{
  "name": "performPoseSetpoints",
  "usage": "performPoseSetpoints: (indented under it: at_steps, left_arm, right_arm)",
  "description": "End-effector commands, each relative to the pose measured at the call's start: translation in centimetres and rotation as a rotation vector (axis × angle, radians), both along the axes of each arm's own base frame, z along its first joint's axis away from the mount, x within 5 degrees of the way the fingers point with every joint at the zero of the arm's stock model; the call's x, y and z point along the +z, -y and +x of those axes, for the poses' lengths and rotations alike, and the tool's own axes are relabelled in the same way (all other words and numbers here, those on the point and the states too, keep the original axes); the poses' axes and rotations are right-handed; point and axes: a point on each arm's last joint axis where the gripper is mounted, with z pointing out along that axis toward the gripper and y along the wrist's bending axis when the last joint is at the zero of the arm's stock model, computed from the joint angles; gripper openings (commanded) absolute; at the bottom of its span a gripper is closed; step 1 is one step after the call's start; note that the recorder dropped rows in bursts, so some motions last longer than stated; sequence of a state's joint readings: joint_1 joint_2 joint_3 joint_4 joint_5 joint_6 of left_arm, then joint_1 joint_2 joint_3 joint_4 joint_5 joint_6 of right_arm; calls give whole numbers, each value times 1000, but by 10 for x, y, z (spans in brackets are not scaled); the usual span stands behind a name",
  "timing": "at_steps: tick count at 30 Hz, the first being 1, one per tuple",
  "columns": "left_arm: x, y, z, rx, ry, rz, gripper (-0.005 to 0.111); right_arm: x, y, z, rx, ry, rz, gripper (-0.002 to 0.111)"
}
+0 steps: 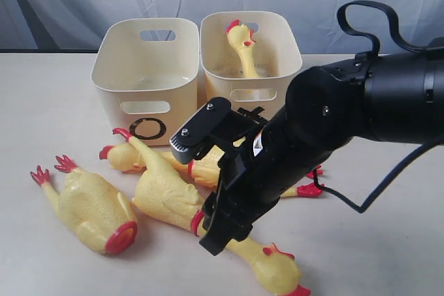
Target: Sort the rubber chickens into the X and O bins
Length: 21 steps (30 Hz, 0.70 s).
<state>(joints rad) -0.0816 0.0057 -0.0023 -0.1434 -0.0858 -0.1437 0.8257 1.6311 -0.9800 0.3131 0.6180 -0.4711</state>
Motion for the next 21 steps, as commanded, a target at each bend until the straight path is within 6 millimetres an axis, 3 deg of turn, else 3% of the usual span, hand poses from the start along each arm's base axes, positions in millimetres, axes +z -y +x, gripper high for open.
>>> performPoseSetpoints:
  at_steps: [1,5,10,16,21]
  left_arm:
    - [19,-8,-6,35,221,-200,0]
    - [24,-13,-9,36,290,-335,0]
    - [19,-10,-6,-6,201,-424,0]
    - [49,-2,-3,-28,134,-214,0]
    - [75,2,17,-21,-11,-74,3]
  right_arm:
    - [8,3,-1,21,49,-1,58]
    - [10,8,1,4,75,-35,58]
    - [13,10,2,-6,98,-49,58]
    - [16,11,1,-10,102,-41,58]
    - [16,11,1,-10,105,-39,58]
